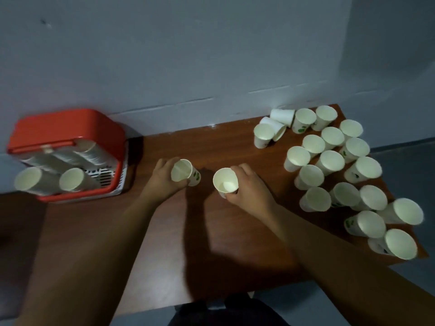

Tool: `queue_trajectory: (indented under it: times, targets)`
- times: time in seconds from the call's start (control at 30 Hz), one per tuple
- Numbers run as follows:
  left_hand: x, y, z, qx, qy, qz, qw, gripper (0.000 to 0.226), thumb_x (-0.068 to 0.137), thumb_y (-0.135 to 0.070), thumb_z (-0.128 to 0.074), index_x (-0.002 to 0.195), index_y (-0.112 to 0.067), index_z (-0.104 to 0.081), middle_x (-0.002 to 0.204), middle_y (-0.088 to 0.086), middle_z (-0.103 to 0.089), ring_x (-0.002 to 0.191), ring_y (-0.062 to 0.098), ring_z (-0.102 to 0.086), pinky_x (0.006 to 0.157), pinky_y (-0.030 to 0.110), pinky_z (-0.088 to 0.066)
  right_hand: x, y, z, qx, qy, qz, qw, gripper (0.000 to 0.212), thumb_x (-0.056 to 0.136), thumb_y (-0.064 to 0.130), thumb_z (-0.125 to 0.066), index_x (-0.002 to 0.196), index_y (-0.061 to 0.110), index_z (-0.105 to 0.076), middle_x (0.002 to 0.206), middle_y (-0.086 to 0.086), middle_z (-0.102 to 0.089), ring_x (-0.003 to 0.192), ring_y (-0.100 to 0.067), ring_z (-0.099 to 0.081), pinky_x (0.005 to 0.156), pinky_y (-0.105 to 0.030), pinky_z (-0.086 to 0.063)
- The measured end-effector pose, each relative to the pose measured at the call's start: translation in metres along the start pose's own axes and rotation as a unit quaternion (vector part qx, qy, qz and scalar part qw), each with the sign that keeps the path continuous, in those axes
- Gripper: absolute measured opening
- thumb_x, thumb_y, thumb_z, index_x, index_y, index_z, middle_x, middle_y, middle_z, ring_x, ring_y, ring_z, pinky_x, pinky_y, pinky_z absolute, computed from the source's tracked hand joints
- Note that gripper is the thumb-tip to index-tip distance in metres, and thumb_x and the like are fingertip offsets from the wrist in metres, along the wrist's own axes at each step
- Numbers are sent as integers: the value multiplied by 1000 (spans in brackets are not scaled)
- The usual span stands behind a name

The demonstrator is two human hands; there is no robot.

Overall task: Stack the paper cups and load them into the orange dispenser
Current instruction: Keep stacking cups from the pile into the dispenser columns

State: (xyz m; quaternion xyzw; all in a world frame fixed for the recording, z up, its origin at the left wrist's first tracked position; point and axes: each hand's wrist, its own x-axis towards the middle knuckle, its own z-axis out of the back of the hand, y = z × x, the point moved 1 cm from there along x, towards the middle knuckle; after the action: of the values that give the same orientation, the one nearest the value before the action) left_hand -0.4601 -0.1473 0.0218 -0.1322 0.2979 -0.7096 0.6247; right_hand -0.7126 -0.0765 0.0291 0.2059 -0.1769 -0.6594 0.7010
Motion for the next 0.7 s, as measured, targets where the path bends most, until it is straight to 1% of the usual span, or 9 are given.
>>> queue_trajectory:
  times: [0.1,0.17,0.2,0.27,0.33,0.4,0.5,0.6,0.7]
  targets:
    - [-31,52,45,-27,-73,41,996,73,78,-20,-83,142,-11,-50,136,12,-43,126,25,-46,101,24,-32,16,56,-19,26,15,20,999,68,74,42,-78,129,12,-52,123,-5,-50,107,-25,-56,83,-37,-49]
    - [-51,82,75,-45,-120,75,989,73,76,-19,-84,140,-9,-50,135,15,-40,126,28,-44,104,22,-29,24,94,-33,46,27,39,998,65,75,39,-78,128,12,-52,123,-5,-50,109,-25,-54,85,-36,-49]
    - [-60,95,90,-53,-142,87,985,74,75,-22,-84,140,-9,-50,135,15,-40,125,27,-43,105,23,-28,29,112,-41,55,36,46,997,64,75,38,-79,128,13,-52,124,-4,-50,109,-24,-54,85,-35,-48]
    - [-73,121,117,-58,-186,105,975,75,74,-26,-82,139,-9,-50,135,18,-40,124,27,-42,107,29,-31,38,145,-56,65,57,58,995,63,76,38,-78,129,15,-52,125,-3,-49,110,-22,-53,85,-35,-49]
    - [-80,146,140,-44,-229,124,965,73,76,-23,-81,139,-6,-49,135,21,-42,127,34,-42,107,34,-33,46,174,-71,77,64,67,993,63,76,38,-78,129,16,-52,125,-2,-49,110,-21,-53,85,-36,-50]
    - [-81,168,159,-46,-259,156,952,71,78,-21,-80,140,-9,-48,139,20,-41,130,36,-39,105,37,-35,54,198,-84,80,70,69,992,66,76,37,-79,132,17,-51,126,-1,-48,111,-18,-52,87,-34,-50]
    - [-72,197,174,-54,-271,191,942,70,80,-25,-78,142,-12,-46,142,18,-40,132,40,-37,105,45,-38,65,226,-102,84,78,74,991,66,74,35,-80,132,18,-51,126,-1,-49,111,-17,-52,88,-33,-50]
    - [-57,219,175,-58,-265,193,943,68,79,-28,-79,137,-10,-49,137,19,-45,125,41,-44,102,45,-40,77,245,-118,79,79,72,991,67,73,35,-81,132,20,-52,125,0,-49,111,-16,-53,87,-32,-51]
    - [-42,235,168,-61,-236,183,952,65,77,-23,-80,133,-6,-51,131,19,-48,117,40,-49,98,44,-41,88,257,-129,72,67,57,994,69,74,34,-82,133,20,-49,126,2,-48,110,-11,-50,87,-28,-50]
